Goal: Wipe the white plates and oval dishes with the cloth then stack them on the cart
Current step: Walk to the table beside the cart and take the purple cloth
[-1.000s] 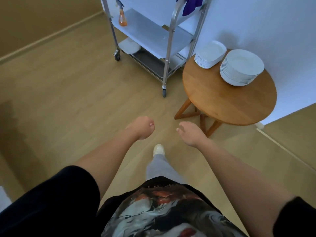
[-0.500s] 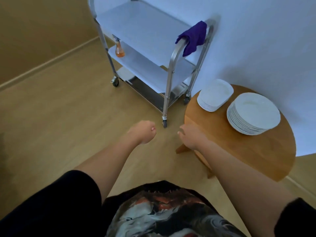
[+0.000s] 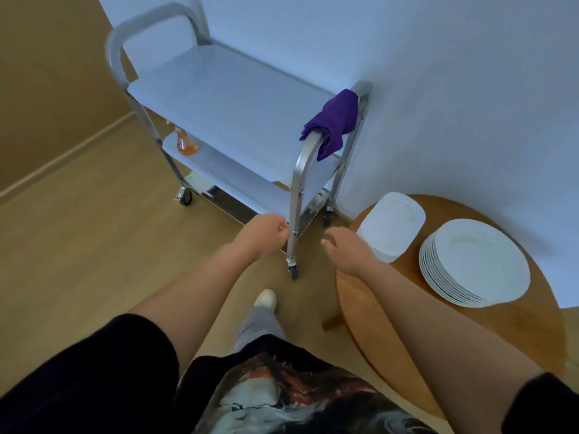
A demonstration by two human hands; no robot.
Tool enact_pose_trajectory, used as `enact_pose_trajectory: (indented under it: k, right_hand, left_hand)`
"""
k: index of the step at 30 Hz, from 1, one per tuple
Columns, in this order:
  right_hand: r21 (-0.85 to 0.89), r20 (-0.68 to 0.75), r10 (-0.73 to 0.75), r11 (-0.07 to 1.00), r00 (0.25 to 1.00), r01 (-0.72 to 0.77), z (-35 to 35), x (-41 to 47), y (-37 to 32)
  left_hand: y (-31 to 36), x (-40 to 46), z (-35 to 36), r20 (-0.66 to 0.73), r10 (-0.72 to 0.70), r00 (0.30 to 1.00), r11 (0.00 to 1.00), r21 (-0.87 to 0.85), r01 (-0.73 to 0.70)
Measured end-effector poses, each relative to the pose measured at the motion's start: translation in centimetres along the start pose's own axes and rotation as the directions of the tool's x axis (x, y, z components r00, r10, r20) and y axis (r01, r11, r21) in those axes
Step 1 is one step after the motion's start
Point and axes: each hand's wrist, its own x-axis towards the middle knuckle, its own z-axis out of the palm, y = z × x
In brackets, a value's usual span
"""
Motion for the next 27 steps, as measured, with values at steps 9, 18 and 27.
enact_pose_trajectory:
  k: [9,18,27]
  right_hand:
    - [0.398,-0.306,0.313,0.900,0.899,-0.178,-5.2,11.7,-2.5]
    - [0.520,-0.430,0.410,0.841,0.804,-0.151,-7.4,16.3,-4.0]
    - [0.500,-0.509,0.349,0.864,0.787,-0.059,-8.8,18.2,-3.9]
  left_hand:
    - [-0.3,14.8,-8.8,-0.082,0.174,0.981,0.984,-0.034,-0.177]
    - [0.4,21.3,-8.3,-0.027,0.275,0.961,0.958,-0.078,-0.276]
    - [4.3,25.2,-7.8,0.364,-0.144,0.920,0.734,-0.584,0.346]
